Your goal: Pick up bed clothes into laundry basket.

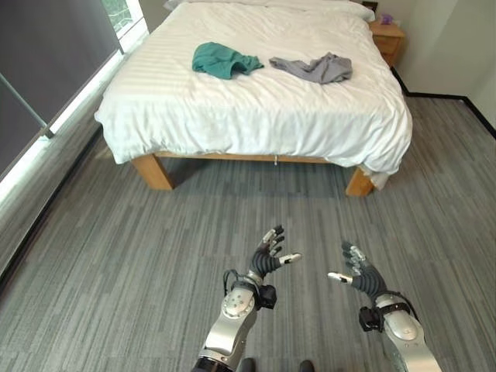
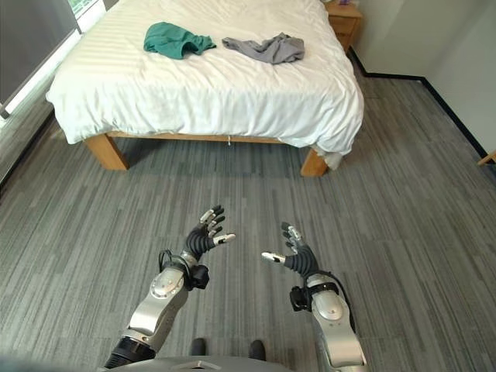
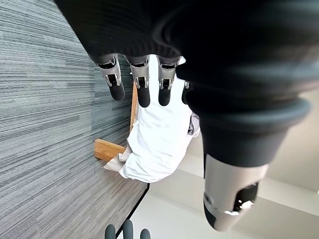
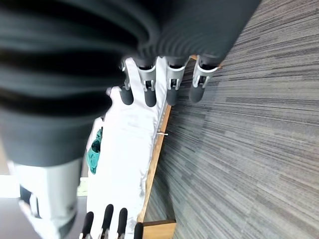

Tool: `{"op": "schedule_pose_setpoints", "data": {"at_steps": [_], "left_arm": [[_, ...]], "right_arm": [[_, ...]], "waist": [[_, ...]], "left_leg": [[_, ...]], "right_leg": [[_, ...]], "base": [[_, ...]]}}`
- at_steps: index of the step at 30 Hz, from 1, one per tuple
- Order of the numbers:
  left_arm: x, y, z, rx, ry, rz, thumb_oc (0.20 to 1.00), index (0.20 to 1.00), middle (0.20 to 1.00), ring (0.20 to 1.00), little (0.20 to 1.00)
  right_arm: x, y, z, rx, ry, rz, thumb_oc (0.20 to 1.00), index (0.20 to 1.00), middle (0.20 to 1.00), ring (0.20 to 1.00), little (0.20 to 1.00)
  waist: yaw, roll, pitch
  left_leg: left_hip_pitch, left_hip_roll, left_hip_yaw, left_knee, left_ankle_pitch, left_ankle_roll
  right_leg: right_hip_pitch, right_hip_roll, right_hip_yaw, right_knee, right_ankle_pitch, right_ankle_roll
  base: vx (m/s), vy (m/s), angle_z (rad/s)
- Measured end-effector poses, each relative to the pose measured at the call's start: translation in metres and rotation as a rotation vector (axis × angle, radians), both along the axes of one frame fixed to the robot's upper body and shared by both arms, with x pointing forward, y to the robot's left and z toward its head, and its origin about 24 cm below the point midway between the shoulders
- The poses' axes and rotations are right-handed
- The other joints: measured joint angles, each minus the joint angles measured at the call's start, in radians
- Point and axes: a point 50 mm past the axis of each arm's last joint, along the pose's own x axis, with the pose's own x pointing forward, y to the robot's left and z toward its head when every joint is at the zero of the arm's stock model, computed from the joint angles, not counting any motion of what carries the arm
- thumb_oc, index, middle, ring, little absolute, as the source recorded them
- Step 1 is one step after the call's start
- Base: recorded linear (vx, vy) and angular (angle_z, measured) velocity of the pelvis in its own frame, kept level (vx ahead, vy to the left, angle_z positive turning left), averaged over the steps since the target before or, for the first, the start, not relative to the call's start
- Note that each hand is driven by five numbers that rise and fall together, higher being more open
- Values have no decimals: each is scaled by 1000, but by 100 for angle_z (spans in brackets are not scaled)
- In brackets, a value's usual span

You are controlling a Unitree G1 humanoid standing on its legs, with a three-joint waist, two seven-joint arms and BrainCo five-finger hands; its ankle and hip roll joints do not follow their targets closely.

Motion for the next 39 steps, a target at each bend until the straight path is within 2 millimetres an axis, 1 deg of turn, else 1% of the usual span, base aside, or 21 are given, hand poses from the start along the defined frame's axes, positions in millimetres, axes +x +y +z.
{"op": "schedule_pose_setpoints", "data": {"at_steps": [3,9,15,17,18,20,22,23,26,27,29,30,31,32,33,34,35,36,37,38,39], "left_arm": [[-1,2,-1,9,-2,-2,1000,1000,1000,1000,1000],[-6,4,-4,-5,10,21,1000,1000,1000,1000,1000],[-5,3,-4,-7,10,16,1000,1000,1000,1000,1000],[-5,3,-5,-7,11,16,1000,1000,1000,1000,1000],[-7,3,-9,-7,26,15,1000,1000,1000,1000,1000],[-9,3,-15,-13,46,20,1000,1000,1000,1000,1000],[-14,4,-21,-11,74,22,1000,1000,1000,1000,1000],[-18,4,-24,-20,79,20,1000,1000,1000,1000,1000],[-19,4,-32,-18,110,11,1000,1000,1000,1000,1000],[-20,1,-35,-42,131,16,1000,1000,1000,1000,1000],[-23,-1,-37,-56,146,25,1000,1000,1000,1000,1000],[-25,-1,-37,-63,145,31,1000,1000,1000,1000,1000],[-23,6,-36,-56,138,48,1000,1000,1000,1000,1000],[-21,6,-34,-63,132,55,1000,1000,1000,1000,1000],[-17,5,-30,-67,117,51,1000,1000,1000,1000,1000],[-18,2,-30,-72,118,44,1000,1000,1000,1000,1000],[-18,0,-29,-70,113,30,1000,1000,1000,1000,1000],[-19,-2,-29,-72,111,24,1000,1000,1000,1000,1000],[-15,-3,-27,-66,98,17,1000,1000,1000,1000,1000],[-13,-2,-25,-61,86,17,1000,1000,1000,1000,1000],[-12,-7,-22,-58,78,-11,1000,1000,1000,1000,1000]], "right_arm": [[0,3,0,3,-1,10,1000,1000,1000,1000,1000],[-11,-4,-9,-7,45,-9,1000,1000,1000,1000,1000],[-12,-4,-9,-9,45,-11,1000,1000,1000,1000,1000],[-11,-4,-8,-7,44,-10,1000,1000,1000,1000,1000],[-11,-4,-8,-9,41,-8,1000,1000,1000,1000,1000],[-7,-5,-6,-24,33,2,1000,1000,1000,1000,1000],[-3,-7,-3,-41,18,12,1000,1000,1000,1000,1000],[1,-7,-4,-51,24,25,1000,1000,1000,1000,1000],[5,-6,-13,-65,62,51,1000,1000,1000,1000,1000],[6,-7,-12,-80,66,62,1000,1000,1000,1000,1000],[7,-8,-12,-95,73,79,1000,1000,1000,1000,1000],[7,-5,-9,-90,65,95,1000,1000,1000,1000,1000],[7,4,-6,-65,52,116,1000,1000,1000,1000,1000],[7,5,-5,-64,46,122,1000,1000,1000,1000,1000],[4,5,-5,-64,51,122,1000,1000,1000,1000,1000],[-2,3,-6,-64,60,113,1000,1000,1000,1000,1000],[-8,1,-9,-49,72,89,1000,1000,1000,1000,1000],[-11,-1,-10,-46,80,78,1000,1000,1000,1000,1000],[-9,0,-8,-39,66,73,1000,1000,1000,1000,1000],[-4,3,-1,-30,33,77,1000,1000,1000,1000,1000],[0,4,9,-28,-11,79,1000,1000,1000,1000,1000]], "waist": [[-4,-4,0],[-3,-2,-4],[-4,32,-21],[-6,17,-13],[0,8,-9],[5,0,1],[19,15,-1],[25,23,-2],[29,25,15],[41,33,37],[56,59,50],[68,69,48],[74,55,50],[70,51,59],[67,57,76],[58,66,70],[47,57,61],[44,33,45],[49,12,31],[46,18,33],[30,32,32]], "left_leg": [[-3,12,16,-1,-10,-13],[5,22,25,-1,-12,-15],[3,27,29,20,-11,-18],[-54,14,38,150,-28,-40],[-106,8,50,274,-32,-46],[-222,-9,-3,464,-66,-71],[-249,-17,-33,413,-81,-77],[-250,-7,-32,270,-71,-67],[-260,47,-29,69,-53,-65],[-269,78,2,23,-53,-65],[-238,110,102,48,-63,-77],[-206,111,106,39,-57,-82],[-170,74,112,63,-34,-76],[-153,63,110,70,-36,-72],[-102,63,131,96,-24,-61],[-69,66,140,89,6,-18],[-51,52,136,95,5,-19],[-31,39,144,87,-1,-16],[-24,28,125,72,-27,-18],[-25,37,111,71,-21,-2],[-24,44,97,47,-9,17]], "right_leg": [[-10,12,11,0,-1,-5],[-8,23,28,0,-3,-13],[0,32,19,0,-9,-21],[2,12,9,11,-28,-40],[3,4,15,22,-36,-48],[-5,-10,35,40,-42,-59],[-14,-9,58,37,-43,-60],[-24,-8,71,35,-45,-58],[-13,-5,78,25,-49,-61],[28,-6,85,3,-54,-57],[83,-8,105,-1,-92,-33],[100,-11,131,-2,-108,-19],[142,-56,143,4,-153,-19],[138,-66,133,76,-169,-8],[3,-62,56,487,-227,102],[-51,-64,54,647,-239,134],[-100,-58,76,791,-182,136],[-159,-54,93,925,-176,132],[-265,-17,121,1041,-177,99],[-334,26,124,1075,-197,57],[-393,11,19,917,-241,12]], "base": [[32,-3,-14],[51,-73,-8],[61,-107,4],[40,-48,16],[71,-53,16],[189,-33,-11],[451,-25,-38],[605,-62,-27],[451,-49,-14],[532,-19,-11],[484,40,-43],[805,53,-77],[784,-2,-72],[692,-87,-66],[303,-94,-28],[387,-108,4],[266,-63,43],[466,-99,26],[198,-54,11],[487,-130,6],[484,-132,20]]}}
